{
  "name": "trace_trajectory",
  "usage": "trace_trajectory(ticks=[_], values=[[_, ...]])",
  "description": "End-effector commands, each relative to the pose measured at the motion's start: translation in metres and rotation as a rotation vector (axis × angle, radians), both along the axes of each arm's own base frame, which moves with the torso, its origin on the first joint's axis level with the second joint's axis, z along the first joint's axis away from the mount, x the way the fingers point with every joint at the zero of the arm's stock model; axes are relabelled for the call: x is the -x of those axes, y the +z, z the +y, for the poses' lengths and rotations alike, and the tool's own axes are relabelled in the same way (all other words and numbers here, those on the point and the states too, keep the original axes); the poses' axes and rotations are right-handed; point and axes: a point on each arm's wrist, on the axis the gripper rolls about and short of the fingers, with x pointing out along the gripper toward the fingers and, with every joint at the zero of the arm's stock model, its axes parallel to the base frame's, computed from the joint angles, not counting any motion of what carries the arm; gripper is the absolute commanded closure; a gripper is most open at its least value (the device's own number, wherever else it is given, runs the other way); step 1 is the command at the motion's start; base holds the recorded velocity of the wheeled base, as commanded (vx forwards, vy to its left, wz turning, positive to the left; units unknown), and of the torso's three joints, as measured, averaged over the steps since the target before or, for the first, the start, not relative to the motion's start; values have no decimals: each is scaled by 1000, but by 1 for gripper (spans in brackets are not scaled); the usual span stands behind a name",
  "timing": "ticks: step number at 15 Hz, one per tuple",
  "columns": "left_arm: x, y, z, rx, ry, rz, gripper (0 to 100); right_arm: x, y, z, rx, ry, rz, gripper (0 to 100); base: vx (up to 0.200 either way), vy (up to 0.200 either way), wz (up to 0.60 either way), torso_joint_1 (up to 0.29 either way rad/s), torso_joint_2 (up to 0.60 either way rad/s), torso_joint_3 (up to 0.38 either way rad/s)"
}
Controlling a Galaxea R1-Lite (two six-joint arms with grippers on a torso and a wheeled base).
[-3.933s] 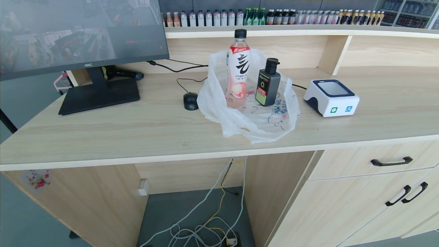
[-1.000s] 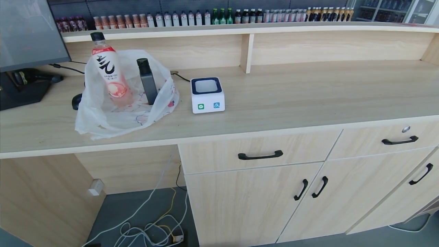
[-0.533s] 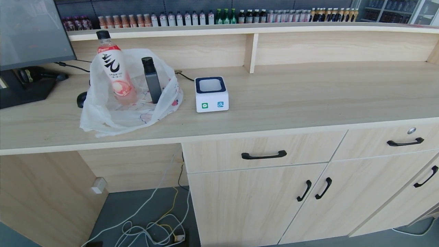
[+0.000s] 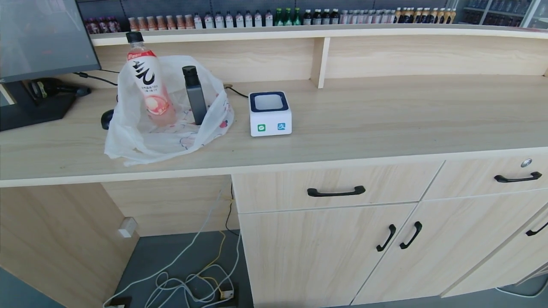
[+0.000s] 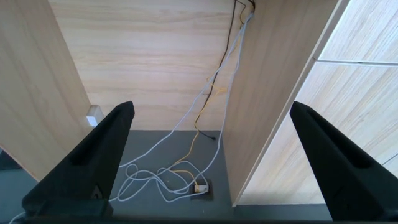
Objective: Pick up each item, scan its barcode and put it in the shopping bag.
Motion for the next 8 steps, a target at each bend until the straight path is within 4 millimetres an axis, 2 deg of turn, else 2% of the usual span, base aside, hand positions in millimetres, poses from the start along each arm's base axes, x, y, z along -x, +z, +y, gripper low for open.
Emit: trace_trajectory(ticks=[1,8], values=[[0,0,0,1,1,0,0,0,0,0,0,1,0,0,0,0,0,0,0,0],[0,0,0,1,1,0,0,0,0,0,3,1,0,0,0,0,0,0,0,0]])
